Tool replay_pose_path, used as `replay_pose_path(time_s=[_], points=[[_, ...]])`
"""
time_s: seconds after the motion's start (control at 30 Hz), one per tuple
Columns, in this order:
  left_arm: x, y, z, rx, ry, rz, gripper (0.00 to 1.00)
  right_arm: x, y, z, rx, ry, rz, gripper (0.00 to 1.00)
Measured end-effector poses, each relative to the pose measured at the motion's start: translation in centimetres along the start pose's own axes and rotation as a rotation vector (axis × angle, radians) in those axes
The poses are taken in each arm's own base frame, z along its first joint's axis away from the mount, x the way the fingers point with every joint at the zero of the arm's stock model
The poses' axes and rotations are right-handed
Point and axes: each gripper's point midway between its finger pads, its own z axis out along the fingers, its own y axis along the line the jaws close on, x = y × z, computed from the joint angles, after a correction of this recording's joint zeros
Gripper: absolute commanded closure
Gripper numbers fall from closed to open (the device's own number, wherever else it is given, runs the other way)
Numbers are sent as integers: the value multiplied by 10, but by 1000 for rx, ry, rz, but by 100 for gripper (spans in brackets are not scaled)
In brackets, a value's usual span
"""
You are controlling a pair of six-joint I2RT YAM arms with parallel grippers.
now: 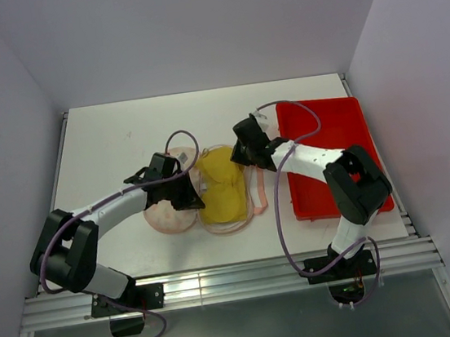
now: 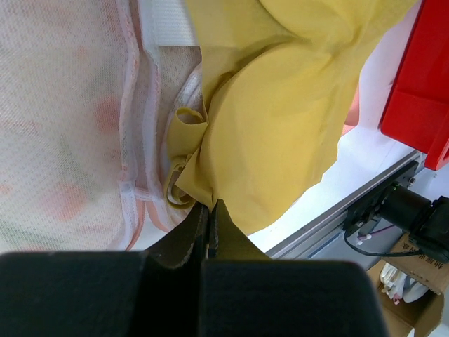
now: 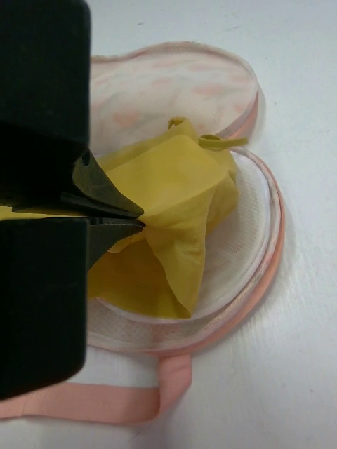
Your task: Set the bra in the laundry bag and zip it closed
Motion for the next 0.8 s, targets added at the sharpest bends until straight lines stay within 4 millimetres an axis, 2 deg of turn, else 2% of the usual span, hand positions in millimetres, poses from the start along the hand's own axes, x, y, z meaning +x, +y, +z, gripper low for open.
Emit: replay_pose_path(time_s=[0.17, 0.37, 0.57, 0.67, 0.7, 0.8], points=[[2, 0, 0, -12, -2, -8, 100, 2, -11, 1, 44, -13, 16, 100], [5, -3, 2, -15, 1, -8, 100, 18, -32, 3, 96, 16, 16, 100], [6, -5, 2, -20, -5, -15, 99, 24, -35, 3, 104, 27, 12, 100], [5, -6, 1, -22, -10, -13, 92, 25, -35, 3, 106, 31, 7, 100], [6, -6, 1, -23, -12, -13, 84, 26, -35, 2, 107, 32, 5, 100], [5, -7, 0, -26, -20, -14, 70, 28, -36, 2, 109, 38, -6, 97]])
